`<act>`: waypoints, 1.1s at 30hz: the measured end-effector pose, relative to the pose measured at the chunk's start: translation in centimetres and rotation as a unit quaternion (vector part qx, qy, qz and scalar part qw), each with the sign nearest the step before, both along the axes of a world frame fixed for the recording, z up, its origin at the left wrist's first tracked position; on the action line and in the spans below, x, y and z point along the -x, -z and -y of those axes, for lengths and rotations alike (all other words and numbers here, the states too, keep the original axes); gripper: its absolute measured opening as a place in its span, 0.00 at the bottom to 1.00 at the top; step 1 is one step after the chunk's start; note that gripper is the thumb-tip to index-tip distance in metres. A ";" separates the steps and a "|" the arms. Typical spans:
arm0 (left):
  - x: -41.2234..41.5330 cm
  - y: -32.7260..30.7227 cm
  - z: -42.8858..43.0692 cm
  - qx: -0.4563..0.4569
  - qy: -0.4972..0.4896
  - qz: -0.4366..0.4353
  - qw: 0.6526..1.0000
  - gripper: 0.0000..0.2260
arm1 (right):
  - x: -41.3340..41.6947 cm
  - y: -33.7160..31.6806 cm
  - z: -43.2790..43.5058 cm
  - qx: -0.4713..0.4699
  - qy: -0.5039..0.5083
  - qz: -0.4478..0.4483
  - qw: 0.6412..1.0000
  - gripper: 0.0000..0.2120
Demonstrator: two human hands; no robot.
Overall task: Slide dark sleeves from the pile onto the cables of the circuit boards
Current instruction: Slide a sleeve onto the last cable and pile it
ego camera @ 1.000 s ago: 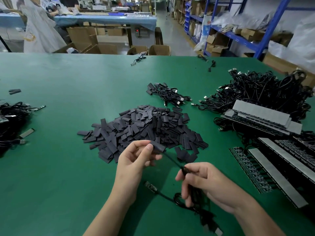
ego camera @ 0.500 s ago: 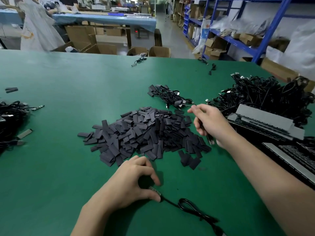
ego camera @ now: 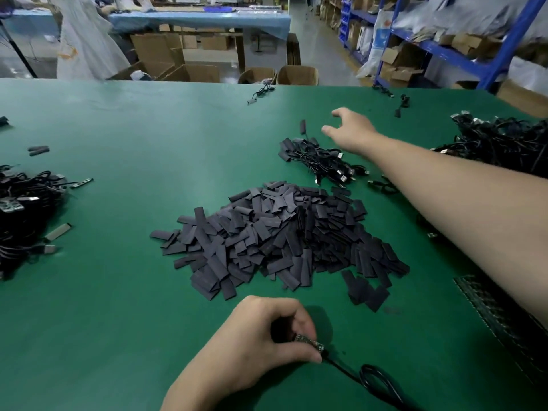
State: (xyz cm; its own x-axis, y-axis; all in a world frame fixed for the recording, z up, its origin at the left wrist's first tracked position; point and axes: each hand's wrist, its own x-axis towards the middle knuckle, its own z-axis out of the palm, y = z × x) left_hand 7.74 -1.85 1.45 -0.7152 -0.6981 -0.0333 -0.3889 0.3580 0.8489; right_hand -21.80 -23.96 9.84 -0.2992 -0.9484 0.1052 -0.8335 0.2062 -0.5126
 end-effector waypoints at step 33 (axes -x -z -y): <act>2.4 0.3 2.4 0.359 -0.142 0.159 0.909 0.15 | -6.9 10.2 -31.7 0.025 -0.116 0.353 0.928 0.10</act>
